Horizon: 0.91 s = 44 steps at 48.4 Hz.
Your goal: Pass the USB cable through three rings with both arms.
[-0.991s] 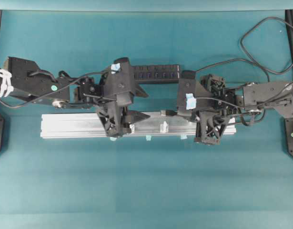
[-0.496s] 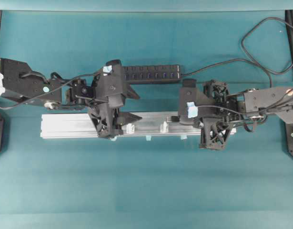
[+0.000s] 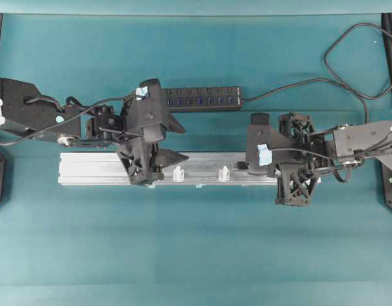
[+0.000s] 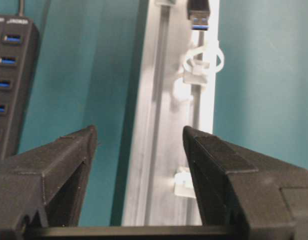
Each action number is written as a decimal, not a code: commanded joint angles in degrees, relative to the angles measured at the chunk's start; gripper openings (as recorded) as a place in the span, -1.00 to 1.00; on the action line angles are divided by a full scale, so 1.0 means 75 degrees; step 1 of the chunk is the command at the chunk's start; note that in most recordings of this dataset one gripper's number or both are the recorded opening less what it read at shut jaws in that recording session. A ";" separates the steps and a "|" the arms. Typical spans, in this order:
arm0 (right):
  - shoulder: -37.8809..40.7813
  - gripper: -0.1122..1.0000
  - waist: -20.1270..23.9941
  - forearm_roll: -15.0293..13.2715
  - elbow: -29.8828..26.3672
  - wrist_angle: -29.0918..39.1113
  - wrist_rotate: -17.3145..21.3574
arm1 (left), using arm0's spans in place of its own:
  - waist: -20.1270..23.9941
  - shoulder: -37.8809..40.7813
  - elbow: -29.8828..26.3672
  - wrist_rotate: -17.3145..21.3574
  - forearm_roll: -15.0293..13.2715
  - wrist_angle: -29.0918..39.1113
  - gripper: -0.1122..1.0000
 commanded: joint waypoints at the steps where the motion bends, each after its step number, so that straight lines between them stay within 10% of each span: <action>1: -0.0082 -0.95 0.0117 0.0059 -0.0012 -0.0023 -0.0047 | -0.0012 -0.0141 -0.0059 -0.0012 0.0000 -0.0035 0.47; 44: 0.0422 -0.95 0.0293 -0.0047 -0.0199 0.0047 -0.0164 | -0.0012 -0.0141 -0.0047 -0.0023 0.0012 -0.0035 0.47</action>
